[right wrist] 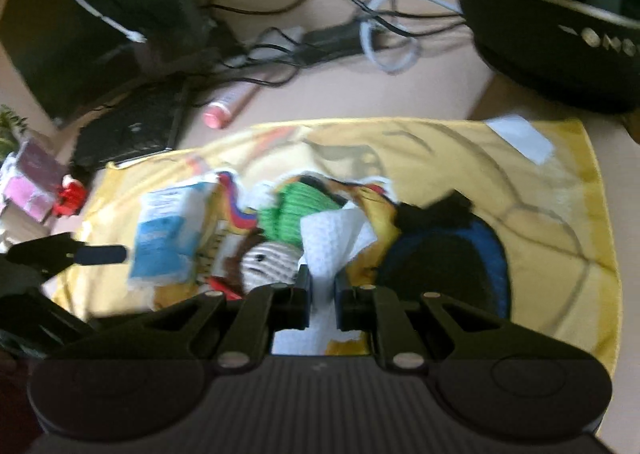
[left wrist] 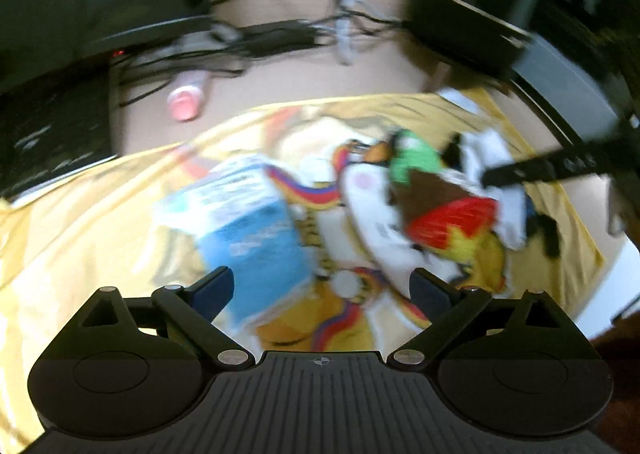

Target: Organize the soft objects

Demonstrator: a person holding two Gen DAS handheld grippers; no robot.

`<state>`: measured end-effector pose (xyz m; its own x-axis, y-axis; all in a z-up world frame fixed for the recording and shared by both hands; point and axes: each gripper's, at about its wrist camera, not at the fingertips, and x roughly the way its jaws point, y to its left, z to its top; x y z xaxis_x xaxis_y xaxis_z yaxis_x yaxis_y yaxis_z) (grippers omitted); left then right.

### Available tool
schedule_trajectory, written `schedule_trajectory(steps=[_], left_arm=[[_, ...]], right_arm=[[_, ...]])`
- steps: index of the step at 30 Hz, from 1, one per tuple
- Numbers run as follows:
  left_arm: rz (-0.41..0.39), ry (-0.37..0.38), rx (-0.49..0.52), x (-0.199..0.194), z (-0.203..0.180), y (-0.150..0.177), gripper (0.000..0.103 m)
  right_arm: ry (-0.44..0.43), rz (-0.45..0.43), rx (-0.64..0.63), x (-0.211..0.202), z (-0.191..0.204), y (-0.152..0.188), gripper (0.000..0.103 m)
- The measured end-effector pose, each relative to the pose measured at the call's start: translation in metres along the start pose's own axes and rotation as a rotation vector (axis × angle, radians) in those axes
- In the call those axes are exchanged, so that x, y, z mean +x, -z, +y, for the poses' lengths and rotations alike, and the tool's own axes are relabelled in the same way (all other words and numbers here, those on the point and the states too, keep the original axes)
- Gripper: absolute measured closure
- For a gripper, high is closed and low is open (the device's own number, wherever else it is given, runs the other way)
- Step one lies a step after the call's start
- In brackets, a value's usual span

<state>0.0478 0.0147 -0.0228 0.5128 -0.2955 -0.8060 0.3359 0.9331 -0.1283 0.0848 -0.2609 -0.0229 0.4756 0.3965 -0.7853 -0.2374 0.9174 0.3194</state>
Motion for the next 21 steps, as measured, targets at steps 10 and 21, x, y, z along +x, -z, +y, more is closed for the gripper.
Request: schedule_trajectory(steps=[10, 21], left_arm=[[0.007, 0.024, 0.043, 0.003, -0.006, 0.0, 0.005], [0.041, -0.065, 0.053, 0.026, 0.008, -0.006, 0.005]], right_arm=[[-0.208, -0.04, 0.048, 0.003, 0.031, -0.044, 0.091], [-0.271, 0.08, -0.219, 0.106, 0.135, -0.069, 0.091]])
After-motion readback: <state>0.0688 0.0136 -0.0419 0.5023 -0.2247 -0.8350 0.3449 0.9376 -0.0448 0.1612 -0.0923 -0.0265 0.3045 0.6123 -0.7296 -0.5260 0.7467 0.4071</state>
